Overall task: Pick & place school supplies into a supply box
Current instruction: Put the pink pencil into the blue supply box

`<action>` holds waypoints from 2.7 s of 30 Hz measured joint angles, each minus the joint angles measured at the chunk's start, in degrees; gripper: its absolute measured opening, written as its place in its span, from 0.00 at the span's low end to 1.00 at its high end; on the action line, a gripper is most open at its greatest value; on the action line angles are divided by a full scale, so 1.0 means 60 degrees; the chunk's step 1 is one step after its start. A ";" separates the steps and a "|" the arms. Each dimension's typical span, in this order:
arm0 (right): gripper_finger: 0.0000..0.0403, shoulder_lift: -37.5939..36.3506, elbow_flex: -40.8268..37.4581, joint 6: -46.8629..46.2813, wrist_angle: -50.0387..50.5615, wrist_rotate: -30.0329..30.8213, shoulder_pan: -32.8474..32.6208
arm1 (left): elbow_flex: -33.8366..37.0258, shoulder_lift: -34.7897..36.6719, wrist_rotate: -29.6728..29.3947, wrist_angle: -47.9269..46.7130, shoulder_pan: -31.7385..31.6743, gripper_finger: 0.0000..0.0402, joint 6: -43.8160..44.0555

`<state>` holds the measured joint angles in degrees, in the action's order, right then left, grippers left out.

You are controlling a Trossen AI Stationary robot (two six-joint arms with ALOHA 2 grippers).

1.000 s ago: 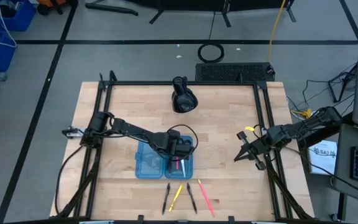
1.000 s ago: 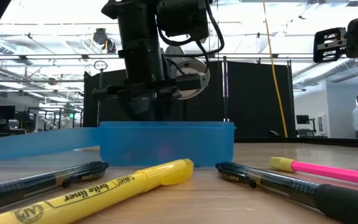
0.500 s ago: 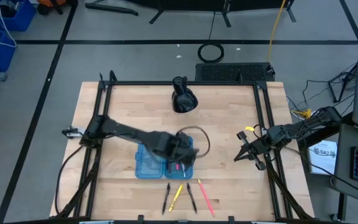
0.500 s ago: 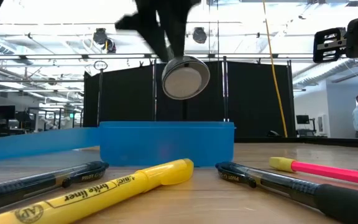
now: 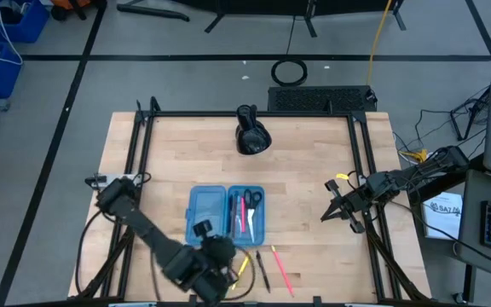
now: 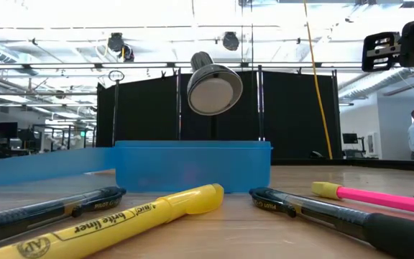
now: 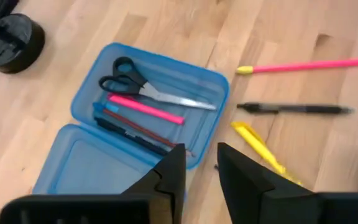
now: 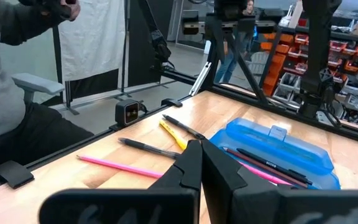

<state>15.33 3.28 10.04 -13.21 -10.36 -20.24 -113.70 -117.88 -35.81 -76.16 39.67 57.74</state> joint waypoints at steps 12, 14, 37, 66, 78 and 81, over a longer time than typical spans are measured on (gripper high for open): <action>0.00 0.0267 -0.0002 -0.0527 -0.1156 0.0012 0.0000 | 0.6221 0.3007 -0.0536 0.5637 0.0689 0.01 -0.1532; 0.00 0.0342 -0.0002 -0.0619 -0.1143 0.0012 0.0001 | 0.7789 0.3682 -0.0374 0.8239 0.0707 0.02 -0.3126; 0.00 0.1686 0.0001 -0.2609 -0.1386 0.0766 -0.0007 | 1.7386 1.0470 0.0965 2.0304 -0.1405 0.01 -0.9972; 0.00 1.1753 1.0989 -1.0228 0.8181 0.6342 -0.1774 | 1.8708 1.0725 -0.0817 2.1744 -0.2661 0.02 -1.2360; 0.00 1.4254 1.1028 -1.2847 0.8070 0.2683 -0.0561 | 1.8704 1.0723 -0.1629 2.1366 -0.3627 0.02 -1.3554; 0.00 1.4258 1.1028 -1.3320 0.7817 0.2701 -0.0713 | 1.8704 1.0723 -0.2092 2.1281 -0.3800 0.02 -1.3652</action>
<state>100.88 69.45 -69.88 33.69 5.85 -24.51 -1.48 -53.54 -48.36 51.53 16.88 -24.17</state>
